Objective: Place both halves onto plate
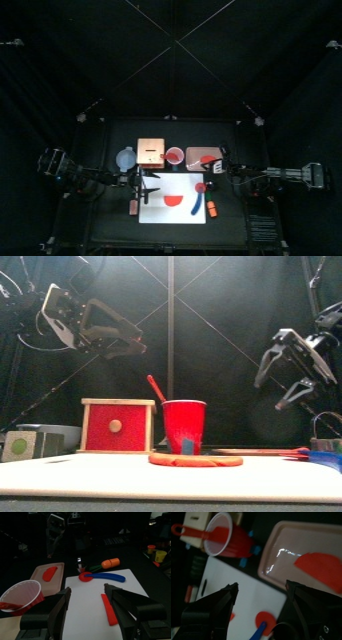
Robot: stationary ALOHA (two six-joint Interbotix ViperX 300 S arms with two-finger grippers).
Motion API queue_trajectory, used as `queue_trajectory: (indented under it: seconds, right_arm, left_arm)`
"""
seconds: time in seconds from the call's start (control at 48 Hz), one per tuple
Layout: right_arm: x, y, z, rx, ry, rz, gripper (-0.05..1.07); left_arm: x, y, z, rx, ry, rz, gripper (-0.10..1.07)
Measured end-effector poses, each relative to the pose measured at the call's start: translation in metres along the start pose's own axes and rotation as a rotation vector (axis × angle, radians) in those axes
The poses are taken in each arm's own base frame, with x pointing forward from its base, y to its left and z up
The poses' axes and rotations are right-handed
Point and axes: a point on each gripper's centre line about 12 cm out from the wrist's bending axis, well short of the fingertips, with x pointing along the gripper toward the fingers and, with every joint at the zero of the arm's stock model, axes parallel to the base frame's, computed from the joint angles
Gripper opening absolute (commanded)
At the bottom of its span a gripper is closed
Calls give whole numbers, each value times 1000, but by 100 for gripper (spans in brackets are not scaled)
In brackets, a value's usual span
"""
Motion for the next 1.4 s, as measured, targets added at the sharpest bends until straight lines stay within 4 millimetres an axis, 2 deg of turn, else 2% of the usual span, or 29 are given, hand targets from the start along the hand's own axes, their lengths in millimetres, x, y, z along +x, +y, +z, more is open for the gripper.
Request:
queue_trajectory:
  seconds: [0.25, 0.396, 0.479, 0.646, 0.917, 1.188, 1.396]
  right_arm:
    - [16, 45, -29, -109, 118, 70, 104]
    - [21, 69, -50, -234, 175, 147, 104]
    - [27, 76, -62, -297, 205, 157, 104]
    - [45, 81, -82, -401, 247, 139, 104]
    - [74, 95, -91, -495, 255, 122, 104]
    - [75, 103, -89, -542, 237, 146, 104]
    - [85, 100, -90, -678, 210, 127, 104]
  left_arm:
    - [0, 0, 0, -1, 0, -2, 90]
    - [0, 0, 0, 0, 0, 0, 91]
    - [0, 0, 0, -1, 0, -2, 91]
    - [0, -2, 1, 1, -3, -7, 90]
    - [0, -6, 2, -1, -6, -19, 91]
    - [6, -29, -15, 7, 48, -82, 91]
    - [11, -32, -21, -11, 74, -71, 91]
